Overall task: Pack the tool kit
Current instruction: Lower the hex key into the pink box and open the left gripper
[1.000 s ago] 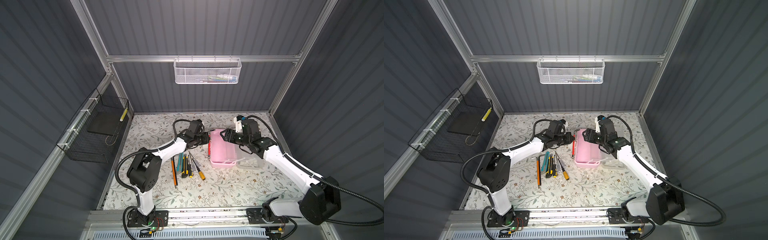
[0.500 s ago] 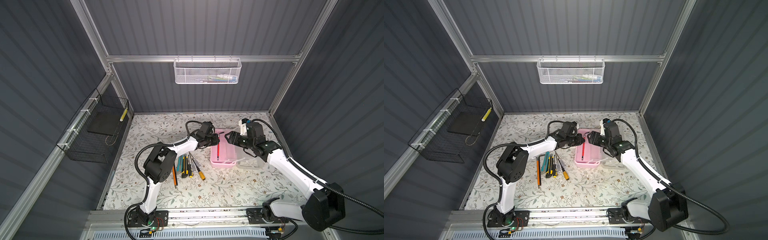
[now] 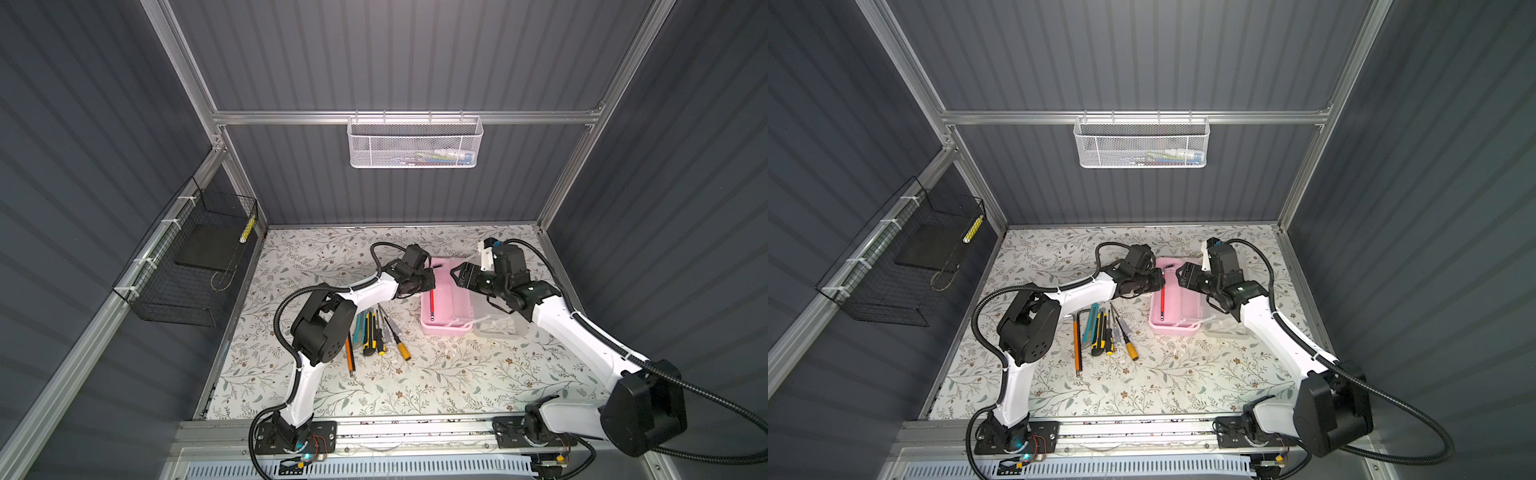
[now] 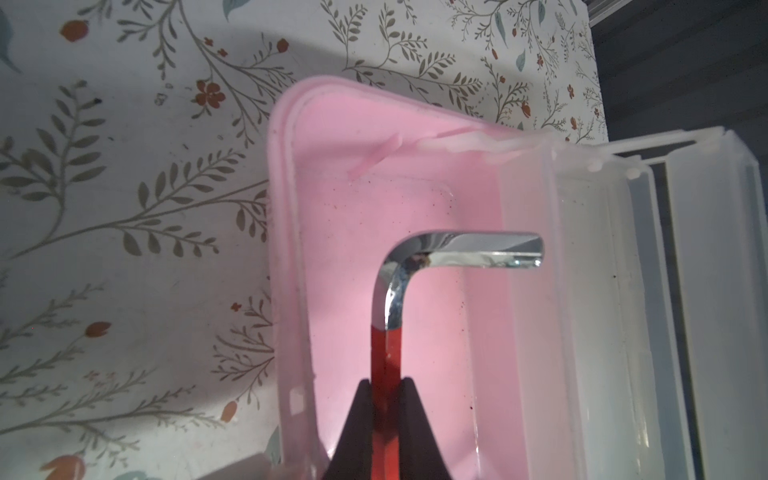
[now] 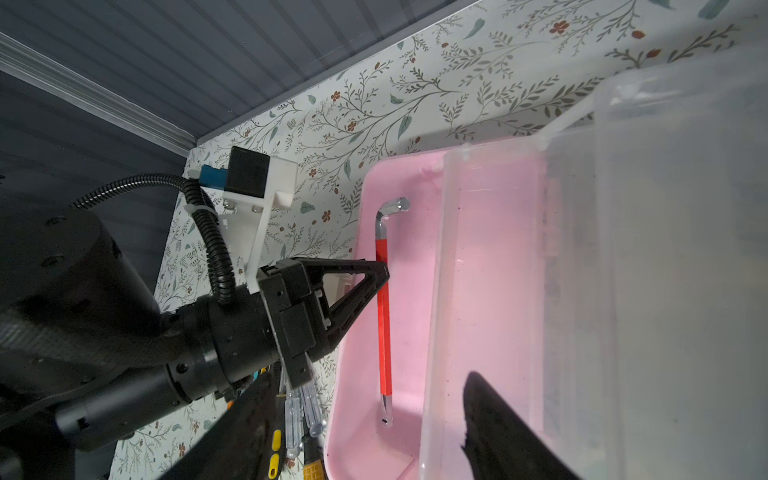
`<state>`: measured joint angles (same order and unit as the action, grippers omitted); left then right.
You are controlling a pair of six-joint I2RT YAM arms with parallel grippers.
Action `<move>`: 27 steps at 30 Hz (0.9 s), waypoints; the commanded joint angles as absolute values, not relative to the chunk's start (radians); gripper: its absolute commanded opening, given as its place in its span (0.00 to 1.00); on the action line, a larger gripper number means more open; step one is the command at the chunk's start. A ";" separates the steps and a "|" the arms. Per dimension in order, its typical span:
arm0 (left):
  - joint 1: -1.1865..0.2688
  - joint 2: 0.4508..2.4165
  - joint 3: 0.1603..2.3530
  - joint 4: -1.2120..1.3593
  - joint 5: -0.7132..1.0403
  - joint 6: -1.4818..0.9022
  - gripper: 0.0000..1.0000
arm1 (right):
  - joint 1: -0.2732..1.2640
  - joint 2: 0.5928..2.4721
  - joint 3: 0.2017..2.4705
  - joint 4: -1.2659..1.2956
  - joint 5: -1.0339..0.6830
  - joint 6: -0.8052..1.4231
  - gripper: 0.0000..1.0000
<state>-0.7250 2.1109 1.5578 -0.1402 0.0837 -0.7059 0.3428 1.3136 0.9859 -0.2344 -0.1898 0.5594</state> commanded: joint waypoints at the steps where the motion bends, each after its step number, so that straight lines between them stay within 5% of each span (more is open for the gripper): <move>1: -0.718 2.067 1.511 -0.194 -0.002 -0.725 0.00 | 0.338 1.325 0.976 -0.228 -0.202 0.547 0.71; 17: -0.716 1.998 1.446 -0.188 -0.075 -0.711 0.00 | 0.337 1.376 0.996 -0.217 -0.219 0.545 0.74; 22: -0.716 2.011 1.485 -0.183 -0.046 -0.685 0.28 | 0.337 1.361 1.001 -0.224 -0.212 0.542 0.77; 27: -0.716 2.005 1.509 -0.181 -0.035 -0.670 0.31 | 0.337 1.346 1.018 -0.236 -0.210 0.535 0.77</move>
